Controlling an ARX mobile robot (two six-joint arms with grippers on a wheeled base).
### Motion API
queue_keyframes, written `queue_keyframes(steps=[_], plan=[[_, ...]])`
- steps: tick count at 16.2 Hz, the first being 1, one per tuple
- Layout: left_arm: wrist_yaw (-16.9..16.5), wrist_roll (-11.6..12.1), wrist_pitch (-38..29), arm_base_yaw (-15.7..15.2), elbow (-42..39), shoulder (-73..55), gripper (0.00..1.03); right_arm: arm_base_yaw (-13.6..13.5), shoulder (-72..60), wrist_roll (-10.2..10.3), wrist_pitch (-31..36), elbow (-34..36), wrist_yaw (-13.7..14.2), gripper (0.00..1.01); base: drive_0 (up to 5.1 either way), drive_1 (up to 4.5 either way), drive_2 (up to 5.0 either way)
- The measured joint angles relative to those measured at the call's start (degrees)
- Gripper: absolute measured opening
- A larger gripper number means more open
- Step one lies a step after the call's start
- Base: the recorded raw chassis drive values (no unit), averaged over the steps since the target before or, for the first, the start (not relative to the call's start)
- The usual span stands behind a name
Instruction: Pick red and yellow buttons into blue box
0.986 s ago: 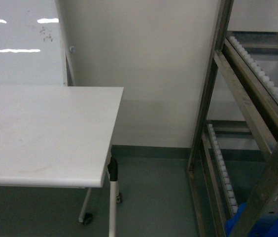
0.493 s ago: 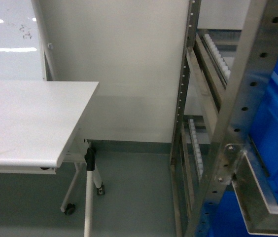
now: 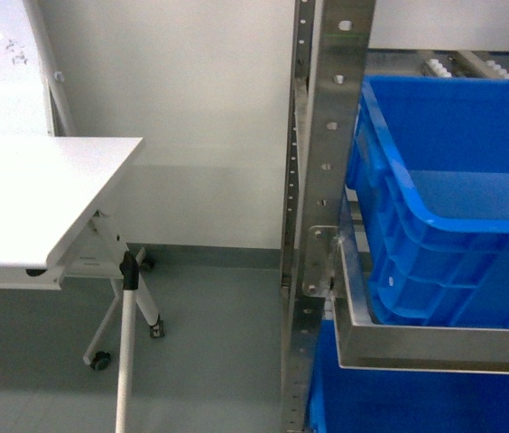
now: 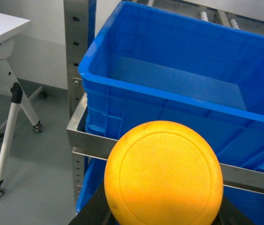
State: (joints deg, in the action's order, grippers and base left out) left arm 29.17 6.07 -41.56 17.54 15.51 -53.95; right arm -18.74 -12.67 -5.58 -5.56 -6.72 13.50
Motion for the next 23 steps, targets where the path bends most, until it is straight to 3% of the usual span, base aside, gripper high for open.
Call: queue_keyframes(steps=[23], plan=[[0.0, 0.0, 0.0, 0.1, 0.0, -0.1, 0.32, 0.0, 0.0, 0.0, 0.0, 0.0, 0.0, 0.25, 4.7, -3.77, -0.8]])
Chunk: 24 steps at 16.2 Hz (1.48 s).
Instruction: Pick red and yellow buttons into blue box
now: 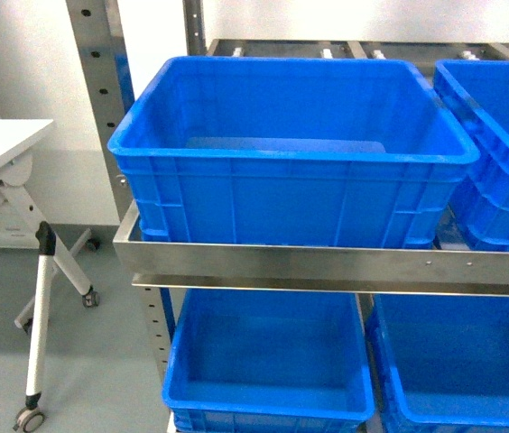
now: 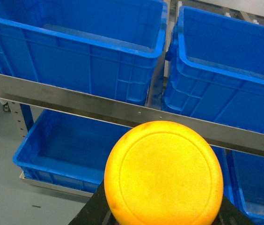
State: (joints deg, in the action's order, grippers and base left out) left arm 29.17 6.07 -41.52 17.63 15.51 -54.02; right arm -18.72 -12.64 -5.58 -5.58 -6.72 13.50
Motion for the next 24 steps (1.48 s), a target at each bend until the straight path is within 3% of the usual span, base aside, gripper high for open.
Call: queue_keyframes(steps=[21, 24], plan=[[0.0, 0.0, 0.0, 0.0, 0.0, 0.0, 0.31, 0.0, 0.0, 0.0, 0.0, 0.0, 0.0, 0.25, 4.9, -3.30, -1.4], [-0.4, 0.0, -0.2, 0.3, 0.0, 0.0, 0.31, 0.0, 0.0, 0.0, 0.0, 0.0, 0.3, 0.25, 0.0, 0.00, 0.0]])
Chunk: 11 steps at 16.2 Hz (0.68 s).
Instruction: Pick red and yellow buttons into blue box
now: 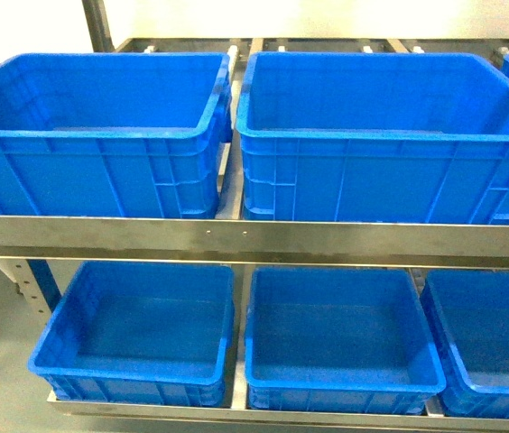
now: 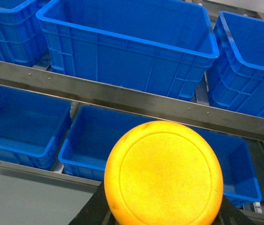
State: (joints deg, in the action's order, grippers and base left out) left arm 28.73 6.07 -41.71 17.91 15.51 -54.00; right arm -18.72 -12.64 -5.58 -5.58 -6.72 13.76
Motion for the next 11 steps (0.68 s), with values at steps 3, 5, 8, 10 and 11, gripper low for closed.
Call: queue_keyframes(steps=[3, 5, 8, 10, 11], plan=[[0.4, 0.0, 0.2, -0.2, 0.0, 0.3, 0.31, 0.0, 0.0, 0.0, -0.1, 0.0, -0.1, 0.25, 0.1, 4.35, -4.2], [0.4, 0.0, 0.1, -0.2, 0.0, 0.1, 0.31, 0.0, 0.0, 0.0, 0.0, 0.0, 0.0, 0.25, -0.1, 4.22, -4.4], [0.4, 0.0, 0.6, -0.3, 0.0, -0.6, 0.31, 0.0, -0.5, 0.0, -0.1, 0.0, -0.1, 0.25, 0.0, 0.00, 0.0], [0.4, 0.0, -0.2, -0.4, 0.0, 0.0, 0.31, 0.0, 0.0, 0.0, 0.1, 0.0, -0.1, 0.25, 0.0, 0.00, 0.0], [0.4, 0.0, 0.3, -0.4, 0.0, 0.0, 0.31, 0.0, 0.0, 0.0, 0.0, 0.0, -0.1, 0.25, 4.1, -0.06, -3.7]])
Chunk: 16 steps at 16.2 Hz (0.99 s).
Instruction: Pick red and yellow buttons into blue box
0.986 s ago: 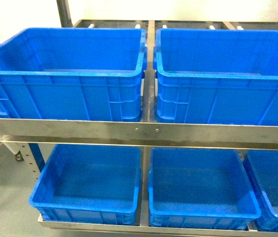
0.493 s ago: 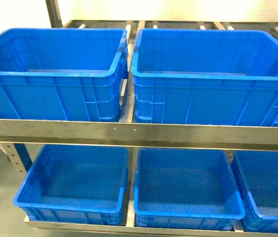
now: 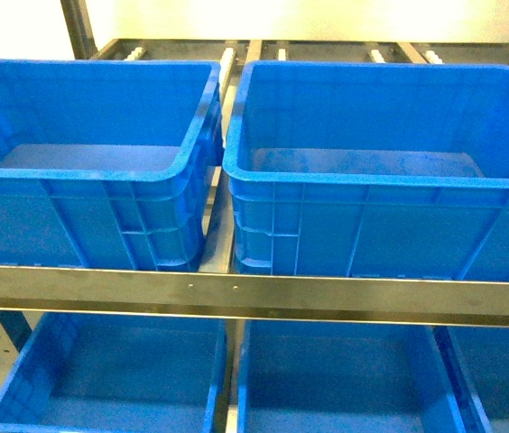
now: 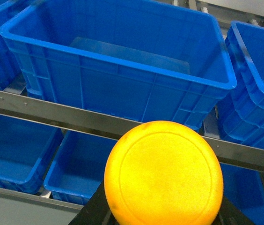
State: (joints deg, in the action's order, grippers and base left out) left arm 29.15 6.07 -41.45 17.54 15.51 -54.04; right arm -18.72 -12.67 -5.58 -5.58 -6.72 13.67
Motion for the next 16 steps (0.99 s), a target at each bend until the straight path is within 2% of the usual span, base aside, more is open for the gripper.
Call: queue_keyframes(steps=[9, 12, 14, 16], plan=[[0.0, 0.0, 0.0, 0.1, 0.0, 0.1, 0.31, 0.0, 0.0, 0.0, 0.0, 0.0, -0.2, 0.25, 4.4, -0.19, -4.1], [-0.3, 0.0, -0.1, 0.3, 0.0, -0.2, 0.31, 0.0, 0.0, 0.0, -0.2, 0.0, 0.2, 0.25, 0.0, 0.00, 0.0], [-0.4, 0.0, -0.1, 0.3, 0.0, -0.2, 0.31, 0.0, 0.0, 0.0, 0.1, 0.0, 0.2, 0.25, 0.5, 2.17, -1.2], [-0.2, 0.0, 0.0, 0.3, 0.0, -0.2, 0.31, 0.0, 0.0, 0.0, 0.0, 0.0, 0.2, 0.25, -3.0, 5.33, -0.9]])
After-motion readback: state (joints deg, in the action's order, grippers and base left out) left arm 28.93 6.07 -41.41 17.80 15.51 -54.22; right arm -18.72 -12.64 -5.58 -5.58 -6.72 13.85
